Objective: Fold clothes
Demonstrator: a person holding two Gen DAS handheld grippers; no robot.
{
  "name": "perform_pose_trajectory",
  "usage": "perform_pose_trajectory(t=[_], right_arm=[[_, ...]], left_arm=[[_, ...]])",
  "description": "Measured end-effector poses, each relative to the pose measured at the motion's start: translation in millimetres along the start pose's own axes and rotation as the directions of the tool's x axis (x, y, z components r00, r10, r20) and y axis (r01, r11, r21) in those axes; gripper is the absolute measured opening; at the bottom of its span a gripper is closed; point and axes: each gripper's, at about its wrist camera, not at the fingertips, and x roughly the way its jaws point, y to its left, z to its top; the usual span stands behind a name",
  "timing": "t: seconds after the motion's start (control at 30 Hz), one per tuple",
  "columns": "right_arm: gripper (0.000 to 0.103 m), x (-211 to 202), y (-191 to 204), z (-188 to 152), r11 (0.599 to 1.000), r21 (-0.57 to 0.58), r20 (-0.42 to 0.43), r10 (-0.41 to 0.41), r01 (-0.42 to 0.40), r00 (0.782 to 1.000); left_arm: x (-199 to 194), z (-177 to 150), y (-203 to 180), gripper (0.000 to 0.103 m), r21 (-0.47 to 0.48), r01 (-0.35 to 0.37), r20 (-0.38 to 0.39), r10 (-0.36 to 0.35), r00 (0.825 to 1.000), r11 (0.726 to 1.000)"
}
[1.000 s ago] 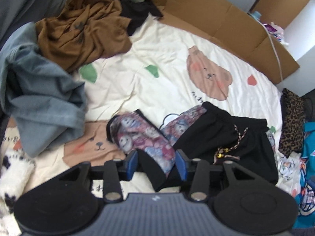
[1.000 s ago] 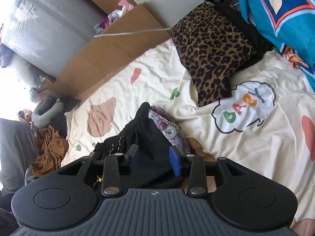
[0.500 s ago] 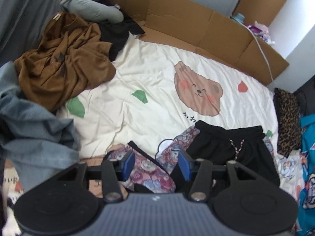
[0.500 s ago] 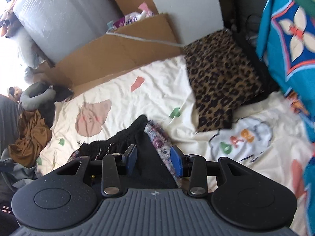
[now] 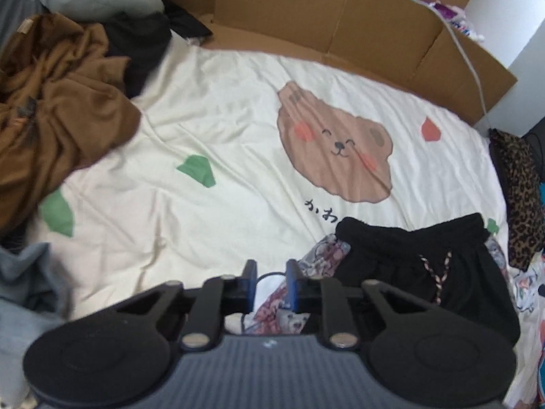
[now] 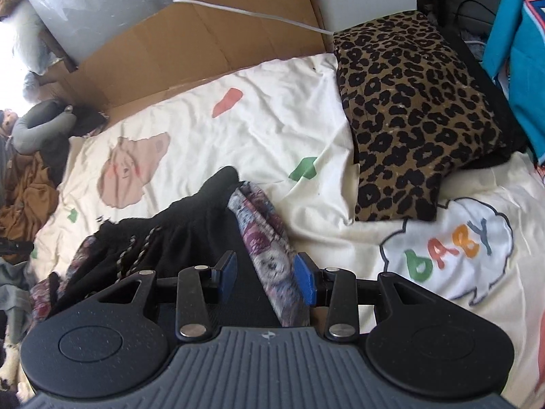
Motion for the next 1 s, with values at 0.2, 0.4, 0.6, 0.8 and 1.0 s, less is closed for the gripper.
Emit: perform_pose_trajectory(t=[0.2, 0.4, 0.6, 0.8, 1.0], right_arm=[[0.045, 30, 0, 10, 1.000, -0.015, 0.001, -0.019, 0.019, 1.000], [0.043, 59, 8, 28, 0.997, -0.067, 0.019, -0.040, 0.041, 0.999], [0.043, 89, 14, 48, 0.994, -0.097, 0.028, -0.054, 0.057, 0.998], [0.041, 108, 19, 56, 0.987, -0.142, 0.021, -0.077, 0.079, 0.997], [0.041, 118, 21, 65, 0.982, -0.170, 0.027, -0.081, 0.085, 0.996]], left_arm=[[37, 5, 1, 0.012, -0.008, 0.021, -0.015, -0.022, 1.000, 1.000], [72, 10, -6, 0.012, 0.011, 0.052, -0.021, -0.052, 0.998, 0.999], [97, 10, -17, 0.012, 0.024, 0.110, -0.026, -0.110, 0.994, 0.994], [105, 3, -23, 0.011, 0.063, 0.129, -0.025, -0.128, 0.991, 0.990], [113, -6, -29, 0.009, 0.108, 0.142, -0.025, -0.141, 0.990, 0.984]])
